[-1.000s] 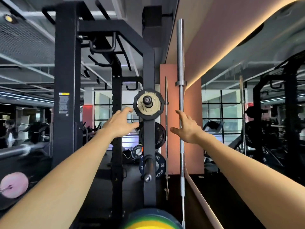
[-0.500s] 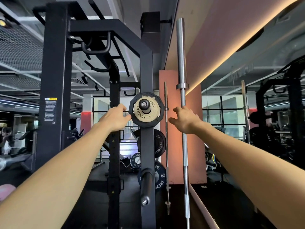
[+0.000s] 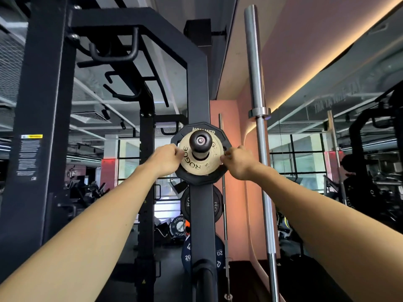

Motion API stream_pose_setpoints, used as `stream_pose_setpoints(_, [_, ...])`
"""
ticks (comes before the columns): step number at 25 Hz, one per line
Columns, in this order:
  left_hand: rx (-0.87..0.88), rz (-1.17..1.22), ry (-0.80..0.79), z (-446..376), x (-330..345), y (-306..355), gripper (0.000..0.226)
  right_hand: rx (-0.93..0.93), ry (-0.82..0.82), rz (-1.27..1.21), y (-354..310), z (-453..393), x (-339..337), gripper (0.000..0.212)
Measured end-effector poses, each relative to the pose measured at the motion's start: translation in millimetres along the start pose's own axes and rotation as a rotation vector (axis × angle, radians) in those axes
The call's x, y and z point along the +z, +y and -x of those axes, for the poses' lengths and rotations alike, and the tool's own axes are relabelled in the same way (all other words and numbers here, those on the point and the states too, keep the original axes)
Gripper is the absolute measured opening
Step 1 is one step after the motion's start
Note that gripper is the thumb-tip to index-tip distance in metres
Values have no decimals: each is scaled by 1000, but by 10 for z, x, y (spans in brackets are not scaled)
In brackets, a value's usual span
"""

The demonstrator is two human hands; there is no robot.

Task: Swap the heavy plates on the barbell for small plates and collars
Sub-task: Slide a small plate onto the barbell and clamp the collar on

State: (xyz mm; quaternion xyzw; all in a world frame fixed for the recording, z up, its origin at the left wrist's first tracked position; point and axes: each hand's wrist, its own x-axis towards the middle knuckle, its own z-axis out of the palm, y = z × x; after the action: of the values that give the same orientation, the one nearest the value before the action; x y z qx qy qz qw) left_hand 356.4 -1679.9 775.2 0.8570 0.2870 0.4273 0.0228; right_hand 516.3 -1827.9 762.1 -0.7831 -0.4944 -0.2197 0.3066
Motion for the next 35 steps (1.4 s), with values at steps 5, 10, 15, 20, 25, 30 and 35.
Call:
stream_pose_setpoints(5, [-16,161,108,-243,232,6,35,43,40,-125,15,-278,241,37])
stream_pose_setpoints(10, [-120,171,132,-296,309,63,42,84,128,-385,31,-413,326,28])
stream_pose_setpoints(15, [-135,409,48,-220,146,49,24,99,14,-645,5,-210,173,22])
stream_pose_setpoints(20, [-161,507,73,113,-125,222,17,78,-42,-712,-136,182,-144,25])
stream_pose_setpoints(25, [-128,477,122,613,-546,497,18,73,-37,-781,-334,699,-508,24])
stream_pose_setpoints(30, [-106,366,145,1114,-1014,691,17,30,-31,-815,-520,1235,-745,19])
stream_pose_setpoints(35, [-163,316,134,1797,-1547,529,15,-12,-100,-853,-994,1799,-817,15])
